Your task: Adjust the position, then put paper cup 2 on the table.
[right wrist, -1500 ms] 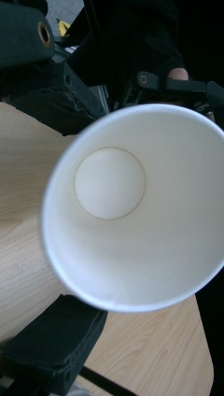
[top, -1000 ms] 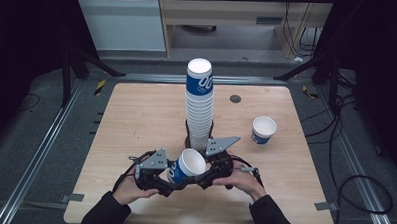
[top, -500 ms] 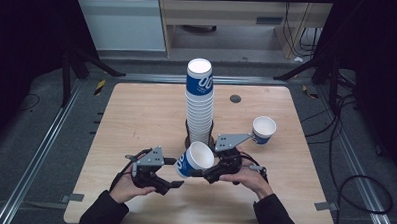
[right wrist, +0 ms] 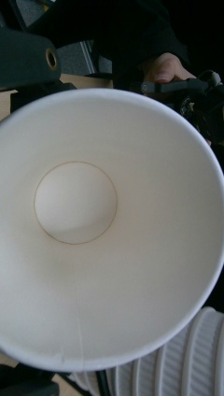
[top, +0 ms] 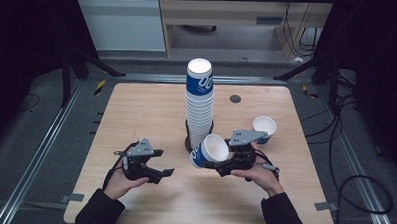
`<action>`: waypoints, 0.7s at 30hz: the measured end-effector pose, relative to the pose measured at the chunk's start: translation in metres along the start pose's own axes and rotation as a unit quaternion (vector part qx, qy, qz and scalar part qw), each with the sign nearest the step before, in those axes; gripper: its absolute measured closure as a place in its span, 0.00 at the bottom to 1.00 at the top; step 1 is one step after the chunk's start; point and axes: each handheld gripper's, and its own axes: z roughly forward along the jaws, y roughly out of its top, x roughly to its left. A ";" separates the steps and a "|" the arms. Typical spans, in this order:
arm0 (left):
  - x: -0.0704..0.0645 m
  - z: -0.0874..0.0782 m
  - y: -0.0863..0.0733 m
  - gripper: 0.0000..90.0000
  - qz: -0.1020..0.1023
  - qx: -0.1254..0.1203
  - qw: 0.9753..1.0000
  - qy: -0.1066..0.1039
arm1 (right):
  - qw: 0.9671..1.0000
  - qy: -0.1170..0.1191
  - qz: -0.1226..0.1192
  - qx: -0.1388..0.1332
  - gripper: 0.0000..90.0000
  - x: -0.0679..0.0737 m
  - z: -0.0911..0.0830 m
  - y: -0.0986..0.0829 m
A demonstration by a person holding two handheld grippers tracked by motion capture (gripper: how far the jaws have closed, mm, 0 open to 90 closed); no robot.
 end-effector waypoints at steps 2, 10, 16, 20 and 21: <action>0.003 -0.001 -0.001 0.20 -0.007 -0.001 1.000 0.009 | 1.000 -0.008 0.001 0.000 0.22 -0.001 -0.004 0.000; 0.010 -0.005 -0.004 0.19 -0.025 -0.003 0.999 0.029 | 0.999 -0.050 0.002 0.012 0.22 -0.003 -0.015 -0.002; 0.015 -0.007 -0.006 0.19 -0.037 -0.002 0.998 0.044 | 0.997 -0.079 0.006 0.024 0.22 -0.005 -0.021 -0.005; 0.019 -0.007 -0.007 0.19 -0.044 -0.001 0.998 0.052 | 0.994 -0.101 0.011 0.033 0.22 -0.008 -0.031 -0.009; 0.019 -0.007 -0.007 0.19 -0.046 -0.001 0.998 0.053 | 0.994 -0.105 0.012 0.034 0.22 -0.008 -0.032 -0.009</action>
